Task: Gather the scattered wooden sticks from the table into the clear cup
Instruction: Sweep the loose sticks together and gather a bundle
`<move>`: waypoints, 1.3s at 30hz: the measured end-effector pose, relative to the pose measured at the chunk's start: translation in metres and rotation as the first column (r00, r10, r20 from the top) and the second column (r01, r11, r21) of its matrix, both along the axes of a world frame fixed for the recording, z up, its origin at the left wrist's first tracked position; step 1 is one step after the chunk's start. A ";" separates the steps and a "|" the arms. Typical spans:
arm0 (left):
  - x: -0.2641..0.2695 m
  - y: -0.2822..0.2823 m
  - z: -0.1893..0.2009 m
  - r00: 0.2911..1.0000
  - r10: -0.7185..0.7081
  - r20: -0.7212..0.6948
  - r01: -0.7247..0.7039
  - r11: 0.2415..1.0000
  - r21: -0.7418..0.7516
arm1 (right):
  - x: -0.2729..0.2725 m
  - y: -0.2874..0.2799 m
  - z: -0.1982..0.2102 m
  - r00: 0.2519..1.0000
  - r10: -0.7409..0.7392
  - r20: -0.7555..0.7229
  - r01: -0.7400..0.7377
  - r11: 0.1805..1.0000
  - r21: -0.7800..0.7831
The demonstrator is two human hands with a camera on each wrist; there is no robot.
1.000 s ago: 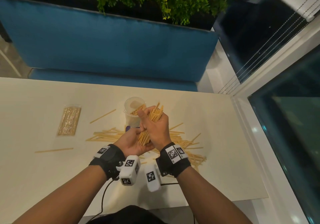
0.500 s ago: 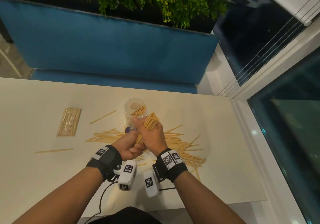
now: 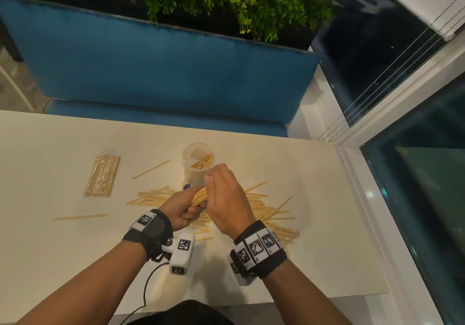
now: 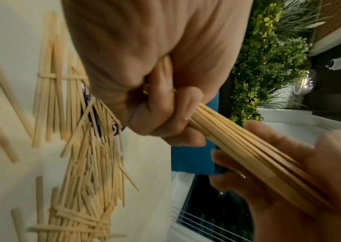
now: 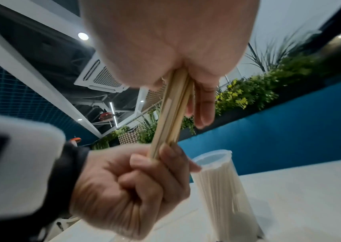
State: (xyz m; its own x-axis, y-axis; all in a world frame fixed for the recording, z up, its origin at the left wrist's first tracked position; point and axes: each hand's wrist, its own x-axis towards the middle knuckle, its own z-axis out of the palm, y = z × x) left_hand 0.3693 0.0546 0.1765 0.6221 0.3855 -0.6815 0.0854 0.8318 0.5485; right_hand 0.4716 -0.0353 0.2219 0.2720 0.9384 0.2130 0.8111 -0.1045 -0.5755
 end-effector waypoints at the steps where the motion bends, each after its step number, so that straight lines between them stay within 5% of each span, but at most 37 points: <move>1: -0.003 0.002 -0.004 1.000 0.007 -0.021 -0.007 1.000 0.007 | 0.001 -0.001 0.004 0.998 0.048 0.031 -0.046 0.996 -0.078; 4: -0.015 0.008 -0.018 0.993 0.005 -0.121 0.003 0.998 0.064 | 0.007 -0.005 0.010 0.991 0.103 -0.090 -0.122 0.962 -0.245; 6: -0.021 0.010 -0.025 0.981 0.006 -0.194 0.019 0.992 0.127 | 0.003 -0.010 0.009 0.967 -0.046 -0.252 -0.022 0.965 -0.260; 11: -0.027 0.013 -0.037 0.924 0.116 -0.365 -0.015 0.964 0.267 | -0.008 -0.012 -0.012 0.712 -0.392 -0.582 0.205 0.910 -0.361; 16: -0.028 0.018 -0.035 0.914 0.126 -0.387 -0.003 0.953 0.304 | 0.001 0.001 -0.007 0.692 -0.433 -0.577 0.200 0.884 -0.423; 22: -0.017 0.061 -0.013 0.973 0.178 -0.146 -0.151 0.972 0.179 | 0.043 0.041 0.035 0.747 -0.413 -0.522 0.240 0.898 -0.368; 25: -0.012 0.087 -0.014 0.937 0.213 -0.278 -0.122 0.942 0.311 | 0.067 0.064 0.049 0.745 -0.441 -0.500 0.338 0.896 -0.288; 27: -0.010 0.100 -0.023 0.873 0.149 -0.465 0.118 0.860 0.497 | 0.077 0.082 0.048 0.751 -0.470 -0.464 0.389 0.882 -0.265; 29: -0.007 0.107 -0.030 0.780 0.023 -0.625 0.437 0.695 0.571 | 0.079 0.100 0.035 0.758 -0.490 -0.429 0.407 0.871 -0.276; 31: 0.001 0.107 -0.029 0.758 -0.061 -0.650 0.579 0.523 0.625 | 0.073 0.116 0.017 0.812 -0.474 -0.340 0.391 0.875 -0.287; 35: 0.017 0.101 -0.017 0.866 -0.068 -0.495 0.482 0.380 0.790 | 0.052 0.138 -0.017 0.932 -0.342 -0.119 0.286 0.896 -0.340; 39: 0.014 0.104 -0.030 0.911 -0.063 -0.407 0.401 0.364 0.841 | 0.032 0.142 -0.052 0.981 -0.119 0.151 0.172 0.894 -0.414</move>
State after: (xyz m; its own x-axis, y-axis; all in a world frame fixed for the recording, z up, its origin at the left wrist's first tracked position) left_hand 0.3835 0.1581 0.1466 0.6569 0.7340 -0.1724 0.4635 -0.2127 0.8602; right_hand 0.5040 0.1071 0.1704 0.4103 0.8985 -0.1563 0.8274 -0.4388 -0.3505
